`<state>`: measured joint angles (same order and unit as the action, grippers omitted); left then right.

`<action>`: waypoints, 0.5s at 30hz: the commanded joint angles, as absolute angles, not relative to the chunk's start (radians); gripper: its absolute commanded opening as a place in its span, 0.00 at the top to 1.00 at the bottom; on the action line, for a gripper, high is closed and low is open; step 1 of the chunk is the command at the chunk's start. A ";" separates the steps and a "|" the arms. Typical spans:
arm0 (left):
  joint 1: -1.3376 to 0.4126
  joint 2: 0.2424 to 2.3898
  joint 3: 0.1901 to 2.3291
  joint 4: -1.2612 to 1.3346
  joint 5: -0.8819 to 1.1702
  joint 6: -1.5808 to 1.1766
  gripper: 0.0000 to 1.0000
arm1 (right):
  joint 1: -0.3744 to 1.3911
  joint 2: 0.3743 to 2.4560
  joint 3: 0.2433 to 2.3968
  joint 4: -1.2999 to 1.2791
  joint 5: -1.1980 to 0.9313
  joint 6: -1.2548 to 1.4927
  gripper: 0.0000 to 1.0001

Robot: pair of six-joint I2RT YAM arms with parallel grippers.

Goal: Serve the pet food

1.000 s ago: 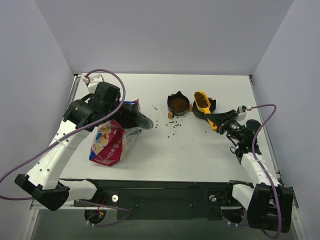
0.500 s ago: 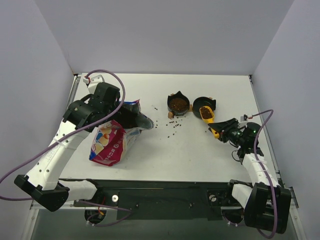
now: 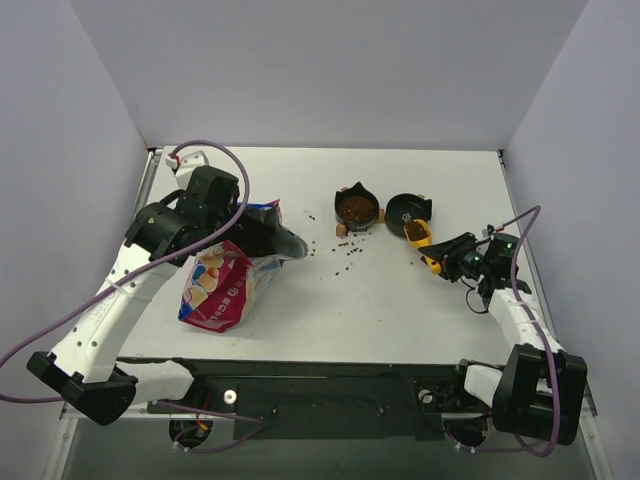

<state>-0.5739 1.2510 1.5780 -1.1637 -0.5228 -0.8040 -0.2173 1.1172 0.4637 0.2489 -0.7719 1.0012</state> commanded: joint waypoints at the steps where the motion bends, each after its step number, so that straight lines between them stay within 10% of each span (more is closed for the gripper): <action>1: -0.572 1.198 1.611 -0.965 -0.508 -0.828 1.00 | -0.221 1.149 0.557 0.131 -0.730 0.934 1.00; 15: -0.571 1.197 1.600 -0.959 -0.503 -0.831 1.00 | -0.207 1.287 0.833 -0.312 -0.631 0.900 1.00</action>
<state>-0.5735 1.2438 1.5681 -1.1545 -0.5190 -0.8043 -0.2138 1.2579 0.7391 -0.0780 -0.7250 0.9203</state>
